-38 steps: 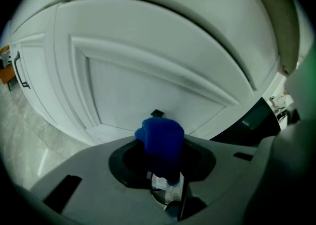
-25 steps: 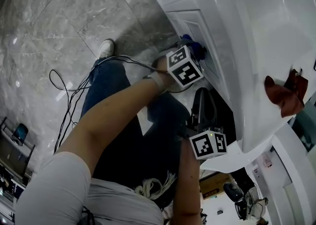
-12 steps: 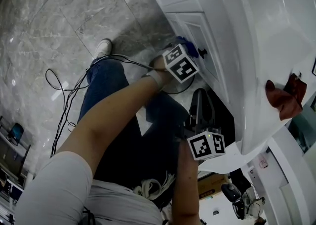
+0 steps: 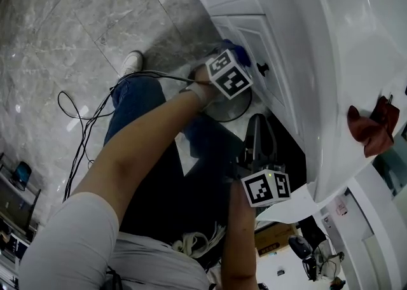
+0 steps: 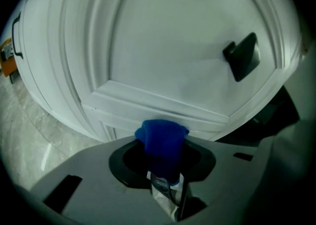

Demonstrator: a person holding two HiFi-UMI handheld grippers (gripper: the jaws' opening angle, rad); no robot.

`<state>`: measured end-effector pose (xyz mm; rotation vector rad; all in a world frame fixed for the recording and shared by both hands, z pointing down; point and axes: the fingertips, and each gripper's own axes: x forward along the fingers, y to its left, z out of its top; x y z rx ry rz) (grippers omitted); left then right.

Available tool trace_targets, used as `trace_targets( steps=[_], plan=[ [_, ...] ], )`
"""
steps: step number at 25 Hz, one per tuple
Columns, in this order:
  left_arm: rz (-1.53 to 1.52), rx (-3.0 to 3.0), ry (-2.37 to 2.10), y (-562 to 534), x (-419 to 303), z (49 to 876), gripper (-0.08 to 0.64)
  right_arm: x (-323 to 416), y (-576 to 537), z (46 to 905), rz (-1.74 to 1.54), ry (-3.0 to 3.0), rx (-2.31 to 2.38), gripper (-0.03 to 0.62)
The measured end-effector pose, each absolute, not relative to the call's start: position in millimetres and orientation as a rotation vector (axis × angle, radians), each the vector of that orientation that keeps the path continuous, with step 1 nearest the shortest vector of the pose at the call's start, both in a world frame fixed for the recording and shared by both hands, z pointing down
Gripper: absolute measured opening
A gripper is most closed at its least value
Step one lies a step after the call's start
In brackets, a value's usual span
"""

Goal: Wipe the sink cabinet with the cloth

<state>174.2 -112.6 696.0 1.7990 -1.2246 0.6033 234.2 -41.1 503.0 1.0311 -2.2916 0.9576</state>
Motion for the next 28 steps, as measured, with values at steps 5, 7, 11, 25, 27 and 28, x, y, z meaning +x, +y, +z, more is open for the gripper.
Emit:
trace_targets(
  steps=[5,7,11,25,27,28],
  plan=[
    [0.633,1.842,-1.172,-109,192,683,0.118,233,-35,497,0.965,-2.288,1.049,0.037],
    [0.635,1.857,-1.153,-107,199,678,0.118,234,-30,494,0.971,-2.280,1.058,0.037],
    [0.605,1.884,-1.100,-106,214,665,0.118,237,-25,491,0.988,-2.262,1.088,0.037],
    [0.349,1.830,-1.024,-109,235,603,0.118,233,-14,476,1.026,-2.240,1.114,0.037],
    [0.333,1.825,-1.012,-108,235,596,0.118,232,-14,472,1.019,-2.239,1.117,0.037],
    [0.321,1.821,-1.004,-108,235,592,0.118,232,-15,471,1.017,-2.238,1.120,0.037]
  ],
)
